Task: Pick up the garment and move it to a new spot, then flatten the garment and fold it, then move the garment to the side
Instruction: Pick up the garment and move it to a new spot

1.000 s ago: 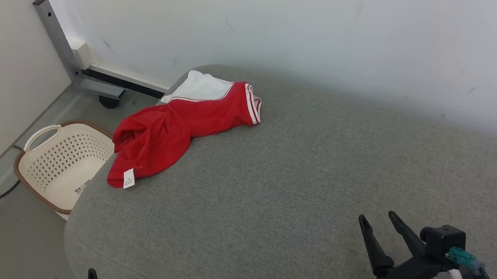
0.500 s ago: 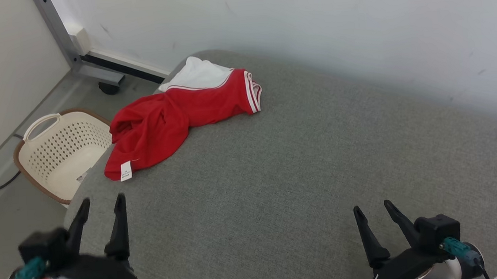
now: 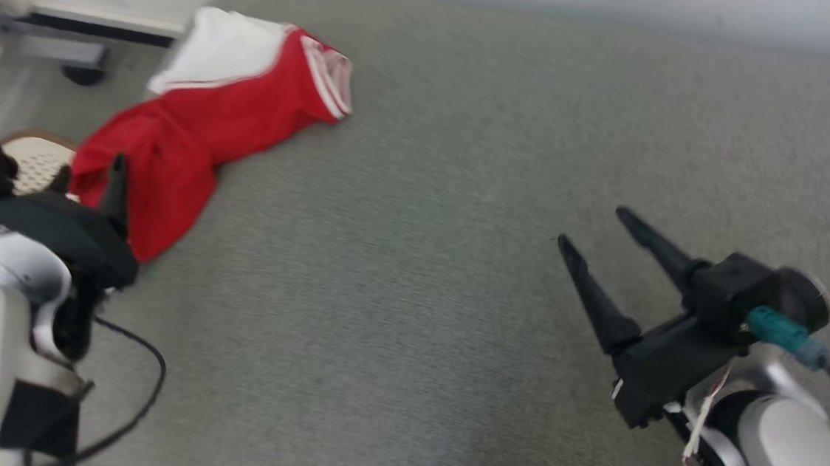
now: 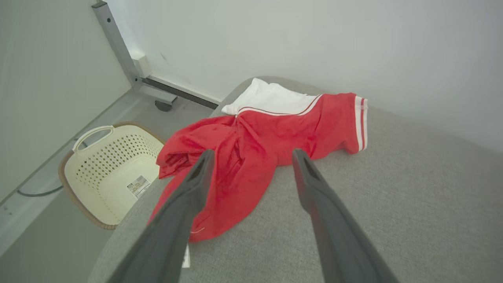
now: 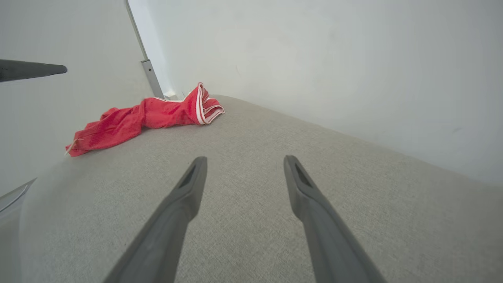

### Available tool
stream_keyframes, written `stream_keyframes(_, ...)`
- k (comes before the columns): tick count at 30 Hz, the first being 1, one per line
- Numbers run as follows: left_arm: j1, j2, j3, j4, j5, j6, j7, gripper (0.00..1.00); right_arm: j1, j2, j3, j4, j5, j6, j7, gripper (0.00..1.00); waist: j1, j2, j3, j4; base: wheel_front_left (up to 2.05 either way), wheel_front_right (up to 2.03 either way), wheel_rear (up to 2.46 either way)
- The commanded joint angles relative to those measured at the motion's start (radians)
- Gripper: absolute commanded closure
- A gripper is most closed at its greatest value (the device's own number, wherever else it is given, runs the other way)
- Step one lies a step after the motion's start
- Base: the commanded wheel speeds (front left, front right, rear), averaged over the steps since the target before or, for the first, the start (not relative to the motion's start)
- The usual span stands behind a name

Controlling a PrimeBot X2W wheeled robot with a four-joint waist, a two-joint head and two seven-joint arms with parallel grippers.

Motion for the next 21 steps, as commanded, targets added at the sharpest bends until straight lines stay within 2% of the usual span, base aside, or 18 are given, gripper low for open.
stream_keyframes(1,-0.069,0.010,0.009,0.048,-0.026,-0.003,0.018,0.00,-0.010,-0.018,-0.008,-0.067,-0.007,-0.002,0.023,0.00,-0.0002,-0.0003,0.208,-0.179,0.00,0.00,0.00)
stream_keyframes(10,-0.205,0.029,0.043,0.195,-0.050,0.030,0.021,0.00,0.033,-0.057,-0.051,-0.259,-0.026,-0.002,0.083,0.00,-0.0002,-0.0003,0.345,-0.234,0.00,0.00,0.00)
stream_keyframes(15,-0.264,0.034,0.060,0.256,-0.042,0.057,-0.054,0.00,0.072,-0.064,-0.080,-0.310,-0.032,-0.002,0.093,0.00,-0.0002,-0.0003,0.398,-0.248,0.00,0.00,0.00)
stream_keyframes(21,-0.308,0.038,0.078,0.354,-0.062,0.087,-0.073,0.00,0.096,-0.066,-0.088,-0.329,-0.027,-0.002,0.089,0.00,-0.0002,-0.0003,0.415,-0.268,0.00,0.00,0.00)
